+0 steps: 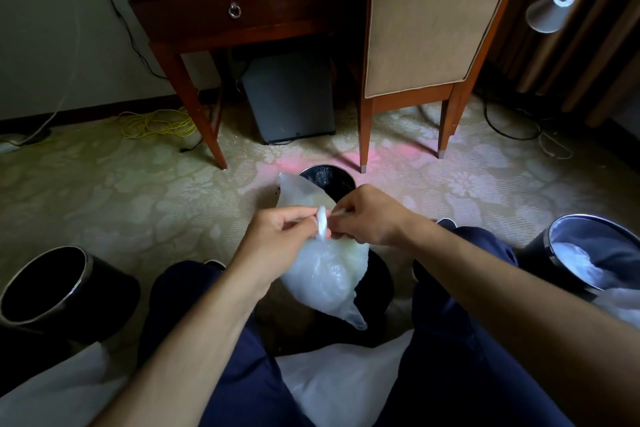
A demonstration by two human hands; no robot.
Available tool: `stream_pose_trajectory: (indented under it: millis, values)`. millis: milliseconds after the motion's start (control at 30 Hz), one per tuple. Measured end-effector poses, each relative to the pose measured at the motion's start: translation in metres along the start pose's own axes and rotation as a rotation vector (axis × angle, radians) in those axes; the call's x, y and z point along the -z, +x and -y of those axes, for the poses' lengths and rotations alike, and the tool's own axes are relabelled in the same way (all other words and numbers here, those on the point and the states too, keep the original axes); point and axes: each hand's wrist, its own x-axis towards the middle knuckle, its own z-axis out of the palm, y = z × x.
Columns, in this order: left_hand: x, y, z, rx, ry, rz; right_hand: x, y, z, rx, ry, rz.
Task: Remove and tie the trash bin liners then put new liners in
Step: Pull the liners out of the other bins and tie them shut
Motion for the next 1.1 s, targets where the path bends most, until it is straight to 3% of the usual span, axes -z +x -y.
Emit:
stream_pose_trajectory:
  millis: [100, 167, 367, 600, 733, 833, 900, 1000, 1100]
  values:
    - [0.001, -0.002, 0.000, 0.146, -0.230, 0.162, -0.003, -0.002, -0.002, 0.064, -0.147, -0.028]
    - [0.004, -0.002, 0.002, 0.168, -0.290, 0.233, -0.006, -0.003, -0.001, 0.075, -0.076, -0.038]
    - [0.016, 0.001, -0.002, 0.077, 0.104, 0.237, -0.009, -0.004, 0.000, -0.075, 0.478, 0.068]
    - [0.014, -0.005, -0.003, 0.225, -0.386, 0.286, -0.024, -0.004, 0.000, -0.153, 0.695, 0.030]
    - [0.012, -0.009, 0.004, 0.262, -0.579, 0.293, -0.031, -0.007, 0.004, -0.069, 0.682, -0.139]
    - [0.002, -0.010, 0.009, 0.194, -0.450, 0.105, -0.037, -0.007, 0.004, 0.040, 0.402, -0.301]
    - [-0.002, -0.010, 0.011, 0.124, -0.286, -0.034, -0.041, -0.006, 0.000, 0.078, 0.267, -0.300]
    - [0.000, -0.004, 0.014, 0.034, -0.077, -0.133, -0.046, -0.005, -0.006, 0.073, 0.441, -0.185]
    - [0.008, 0.006, 0.018, 0.011, 0.069, -0.099, -0.048, -0.010, -0.008, -0.004, 0.655, -0.060]
